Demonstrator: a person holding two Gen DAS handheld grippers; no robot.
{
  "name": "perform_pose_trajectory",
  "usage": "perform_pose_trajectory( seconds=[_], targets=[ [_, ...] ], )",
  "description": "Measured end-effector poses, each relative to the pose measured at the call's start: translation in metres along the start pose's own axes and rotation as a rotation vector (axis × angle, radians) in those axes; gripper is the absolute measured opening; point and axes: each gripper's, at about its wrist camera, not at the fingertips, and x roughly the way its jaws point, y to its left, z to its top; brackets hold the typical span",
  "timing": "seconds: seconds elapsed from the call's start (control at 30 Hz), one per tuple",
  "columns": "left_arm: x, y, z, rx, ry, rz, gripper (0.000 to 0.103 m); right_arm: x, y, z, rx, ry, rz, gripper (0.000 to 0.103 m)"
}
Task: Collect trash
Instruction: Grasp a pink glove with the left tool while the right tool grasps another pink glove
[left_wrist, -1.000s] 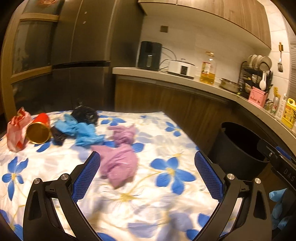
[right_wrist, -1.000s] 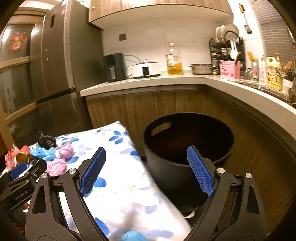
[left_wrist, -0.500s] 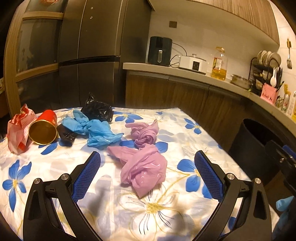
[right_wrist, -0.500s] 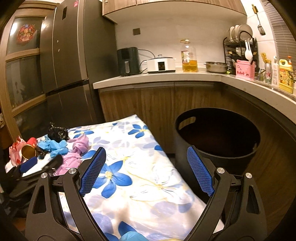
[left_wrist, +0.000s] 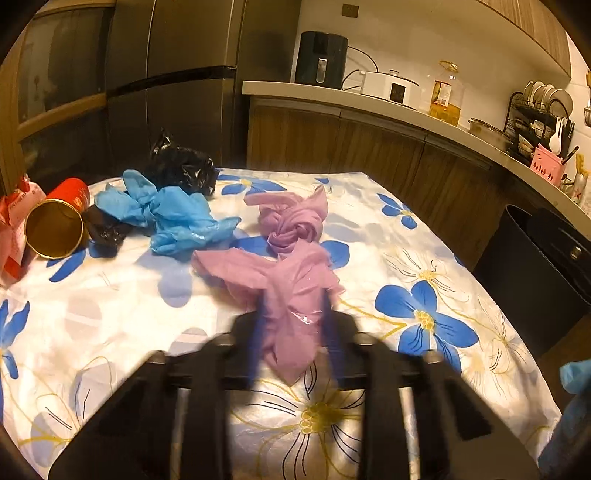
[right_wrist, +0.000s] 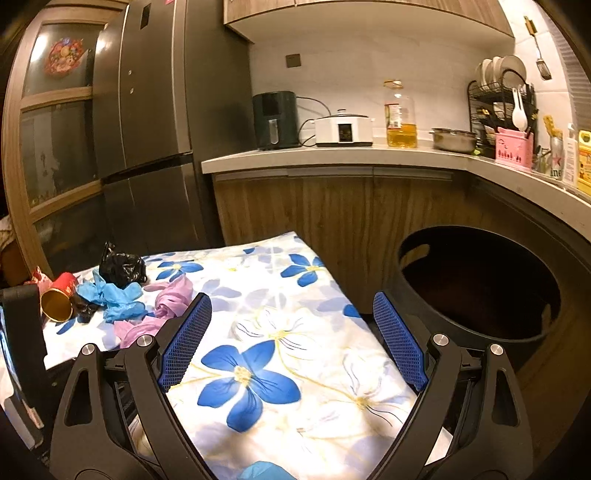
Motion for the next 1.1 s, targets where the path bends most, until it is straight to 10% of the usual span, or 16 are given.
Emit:
perform_pose_trajectory(
  seconds=[0.53,1.1],
  targets=[
    [-0.055,0.065,0.007,-0.149,-0.128,0.127,0.005,0.078,0.091,-0.003,-0.088,0.099,0.124,0.081],
    [-0.059,0.082,0.006,-0.170,-0.119,0.134,0.005,0.125,0.134,-0.014,-0.162,0.231,0.179,0.018]
  ],
)
